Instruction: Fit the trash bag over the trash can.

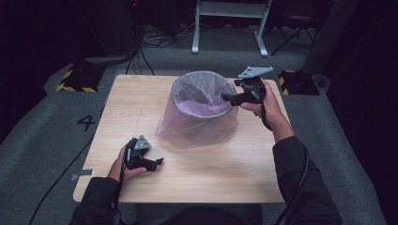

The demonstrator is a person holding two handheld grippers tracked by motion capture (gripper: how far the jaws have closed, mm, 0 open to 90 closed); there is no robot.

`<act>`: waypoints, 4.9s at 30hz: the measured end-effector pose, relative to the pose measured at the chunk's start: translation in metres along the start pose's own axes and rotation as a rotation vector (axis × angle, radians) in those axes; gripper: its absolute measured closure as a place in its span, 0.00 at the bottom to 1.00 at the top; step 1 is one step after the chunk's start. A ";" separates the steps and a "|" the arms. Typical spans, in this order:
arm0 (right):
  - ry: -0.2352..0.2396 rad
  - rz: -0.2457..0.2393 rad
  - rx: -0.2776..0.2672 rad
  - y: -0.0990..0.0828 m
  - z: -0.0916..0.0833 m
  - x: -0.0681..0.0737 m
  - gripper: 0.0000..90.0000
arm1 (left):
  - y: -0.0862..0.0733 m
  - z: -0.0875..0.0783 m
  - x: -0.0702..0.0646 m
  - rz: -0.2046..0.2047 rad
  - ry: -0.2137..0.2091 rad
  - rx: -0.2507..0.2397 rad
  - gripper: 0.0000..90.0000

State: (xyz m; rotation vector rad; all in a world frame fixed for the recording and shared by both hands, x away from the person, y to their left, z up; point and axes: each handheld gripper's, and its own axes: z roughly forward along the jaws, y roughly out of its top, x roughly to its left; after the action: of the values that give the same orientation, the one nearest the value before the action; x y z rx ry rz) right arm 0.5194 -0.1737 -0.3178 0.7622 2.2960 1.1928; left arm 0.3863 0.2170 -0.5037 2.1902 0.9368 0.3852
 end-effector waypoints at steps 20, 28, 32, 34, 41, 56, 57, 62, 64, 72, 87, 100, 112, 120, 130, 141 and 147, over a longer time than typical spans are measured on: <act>-0.008 -0.056 -0.015 -0.024 -0.042 0.011 0.20 | 0.000 0.000 0.000 0.000 0.000 0.000 0.17; 0.008 -0.074 0.001 -0.037 -0.055 0.017 0.19 | 0.000 0.000 0.000 -0.003 -0.002 0.000 0.17; 0.012 -0.077 0.018 -0.045 -0.055 0.019 0.19 | 0.000 0.000 0.000 0.000 -0.003 0.001 0.16; 0.016 -0.079 0.031 -0.050 -0.054 0.020 0.19 | 0.000 0.000 0.000 0.000 -0.003 0.001 0.16; 0.016 -0.099 0.079 -0.066 -0.046 0.026 0.19 | 0.000 0.000 0.000 0.000 -0.003 0.001 0.16; 0.027 -0.137 0.148 -0.088 -0.032 0.037 0.19 | 0.000 0.000 0.000 0.001 -0.003 0.001 0.16; 0.028 -0.139 0.155 -0.089 -0.031 0.037 0.19 | 0.000 0.000 0.000 0.001 -0.003 0.001 0.16; 0.050 -0.145 0.185 -0.100 -0.025 0.041 0.19 | 0.000 0.000 0.000 0.000 -0.003 0.001 0.16; 0.053 -0.145 0.200 -0.105 -0.023 0.043 0.19 | 0.000 0.000 0.000 0.000 -0.003 0.001 0.16; 0.011 -0.172 0.253 -0.122 -0.013 0.049 0.20 | 0.000 0.000 0.000 0.000 -0.003 0.001 0.16; 0.011 -0.179 0.315 -0.156 0.005 0.059 0.20 | 0.000 0.000 0.000 0.000 -0.003 0.001 0.16; 0.054 -0.093 0.303 -0.187 0.003 0.060 0.20 | 0.000 0.000 0.000 0.000 -0.003 0.001 0.16; 0.078 0.070 0.214 -0.215 -0.010 0.056 0.18 | 0.000 0.000 0.000 0.001 -0.003 0.001 0.16; 0.056 0.108 0.183 -0.229 -0.024 0.055 0.17 | 0.000 0.000 0.000 0.000 -0.003 0.001 0.16; 0.034 0.124 0.184 -0.243 -0.046 0.050 0.17 | 0.001 0.001 0.000 0.002 -0.004 0.003 0.16; -0.032 0.178 0.191 -0.258 -0.067 0.040 0.16 | 0.001 0.001 0.001 0.003 -0.006 0.003 0.16; -0.042 0.187 0.198 -0.258 -0.066 0.038 0.12 | 0.001 0.001 0.000 0.003 -0.004 0.002 0.16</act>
State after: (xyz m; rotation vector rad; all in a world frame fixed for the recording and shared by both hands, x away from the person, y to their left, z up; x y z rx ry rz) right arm 0.3818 -0.3109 -0.5037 1.0844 2.3742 1.0240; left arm 0.3877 0.2162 -0.5037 2.1936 0.9319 0.3817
